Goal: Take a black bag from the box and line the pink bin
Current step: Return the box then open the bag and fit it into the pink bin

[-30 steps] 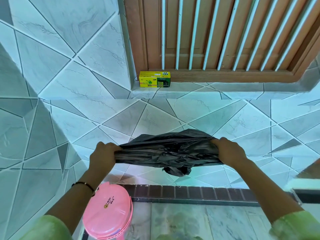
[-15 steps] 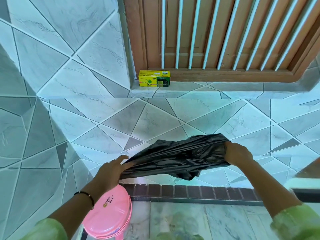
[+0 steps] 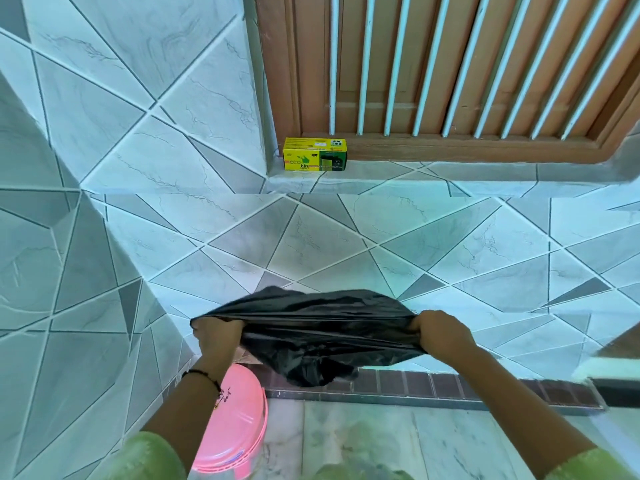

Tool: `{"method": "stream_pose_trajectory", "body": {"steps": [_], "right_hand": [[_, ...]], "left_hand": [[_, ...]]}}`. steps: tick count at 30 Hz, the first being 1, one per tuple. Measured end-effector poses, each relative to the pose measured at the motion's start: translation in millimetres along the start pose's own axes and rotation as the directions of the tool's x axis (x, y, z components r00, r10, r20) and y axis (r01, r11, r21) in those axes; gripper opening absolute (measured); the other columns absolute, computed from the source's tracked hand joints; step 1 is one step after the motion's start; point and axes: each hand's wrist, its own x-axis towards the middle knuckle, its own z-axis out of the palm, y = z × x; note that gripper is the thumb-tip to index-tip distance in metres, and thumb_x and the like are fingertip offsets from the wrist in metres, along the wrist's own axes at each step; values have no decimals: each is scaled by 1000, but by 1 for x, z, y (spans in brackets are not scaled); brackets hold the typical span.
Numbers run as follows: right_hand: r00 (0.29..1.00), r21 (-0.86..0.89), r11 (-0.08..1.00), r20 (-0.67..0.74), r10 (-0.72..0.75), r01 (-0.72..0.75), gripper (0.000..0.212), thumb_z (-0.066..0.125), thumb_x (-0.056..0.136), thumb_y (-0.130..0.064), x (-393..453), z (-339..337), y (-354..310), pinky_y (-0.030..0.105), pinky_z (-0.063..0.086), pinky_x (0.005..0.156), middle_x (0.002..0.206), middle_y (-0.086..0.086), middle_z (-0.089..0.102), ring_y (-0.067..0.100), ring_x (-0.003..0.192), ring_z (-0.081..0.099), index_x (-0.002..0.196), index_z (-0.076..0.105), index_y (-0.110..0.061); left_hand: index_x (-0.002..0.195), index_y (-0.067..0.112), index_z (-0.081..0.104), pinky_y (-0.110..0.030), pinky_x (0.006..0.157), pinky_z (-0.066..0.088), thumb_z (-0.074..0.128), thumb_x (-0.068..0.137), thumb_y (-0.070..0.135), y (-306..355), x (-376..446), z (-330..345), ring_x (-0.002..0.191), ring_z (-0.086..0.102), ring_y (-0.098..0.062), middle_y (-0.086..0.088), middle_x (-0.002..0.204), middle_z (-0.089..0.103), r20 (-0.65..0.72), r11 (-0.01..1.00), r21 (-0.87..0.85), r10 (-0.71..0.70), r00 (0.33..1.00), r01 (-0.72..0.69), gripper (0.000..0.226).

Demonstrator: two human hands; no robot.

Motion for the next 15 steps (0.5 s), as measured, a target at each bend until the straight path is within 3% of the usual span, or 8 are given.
{"method": "stream_pose_trajectory", "body": {"steps": [3, 5, 7, 8, 9, 11, 13, 15], "right_hand": [[1000, -5, 1000, 20, -7, 7, 36, 46, 79, -9, -6, 6, -7, 30, 48, 73, 102, 6, 68, 28, 93, 64, 104, 67, -24], [1000, 0, 1000, 7, -6, 6, 34, 46, 80, -11, -7, 9, -9, 33, 50, 78, 106, 7, 67, 29, 97, 64, 109, 61, -20], [1000, -24, 1000, 21, 10, -10, 31, 46, 83, -14, -8, 6, -8, 35, 49, 80, 110, 9, 65, 30, 100, 62, 113, 54, -15], [999, -44, 999, 44, 23, -21, 30, 47, 83, -15, -8, 5, -7, 35, 49, 80, 112, 10, 64, 31, 102, 62, 113, 52, -13], [997, -59, 998, 73, 36, -32, 31, 48, 84, -16, -8, 1, -7, 35, 48, 80, 114, 11, 63, 31, 104, 61, 114, 50, -11], [993, -40, 998, 97, 60, -56, 33, 49, 84, -16, -6, -9, -6, 35, 49, 81, 117, 14, 62, 34, 106, 60, 116, 50, -9], [995, 73, 992, -9, 104, -103, 34, 47, 84, -12, 1, -30, -5, 37, 49, 82, 116, 19, 61, 37, 105, 60, 117, 52, -7], [959, 240, 965, -232, 164, -107, 32, 47, 82, -8, 5, -66, -5, 39, 48, 83, 113, 21, 63, 39, 102, 60, 113, 57, -8]], "left_hand": [[117, -2, 29, -50, 93, 47, 63, 68, 4, -4, 1, 1, 106, 53, -47, -31, 123, 49, -40, 998, 59, 4, 999, -2, 60], [123, -3, 28, -48, 90, 47, 57, 73, 7, -8, -1, 2, 103, 54, -48, -31, 118, 53, 36, 956, 254, 146, 989, -150, 59], [139, 3, 19, -45, 91, 45, 55, 79, 10, -11, -2, 1, 108, 56, -46, -30, 119, 55, 269, 807, 469, 256, 929, -358, 70], [144, 8, 16, -41, 93, 45, 55, 82, 14, -11, -3, 0, 112, 55, -43, -28, 123, 55, 412, 707, 543, 246, 877, -453, 73], [146, 13, 19, -38, 95, 44, 54, 85, 17, -10, -3, -2, 115, 55, -39, -25, 127, 55, 534, 593, 605, 193, 823, -532, 71], [135, 17, 42, -32, 91, 45, 51, 87, 22, 1, -3, -8, 114, 57, -34, -18, 128, 59, 649, 351, 682, 113, 752, -642, 50], [119, 14, 55, -36, 87, 50, 47, 86, 19, 30, -11, -15, 107, 61, -34, -17, 120, 63, 598, 255, 723, 235, 766, -642, 34], [124, 15, 49, -45, 86, 51, 42, 82, 6, 73, -23, -25, 102, 60, -40, -16, 123, 56, 410, 374, 687, 510, 757, -624, 43]]}}
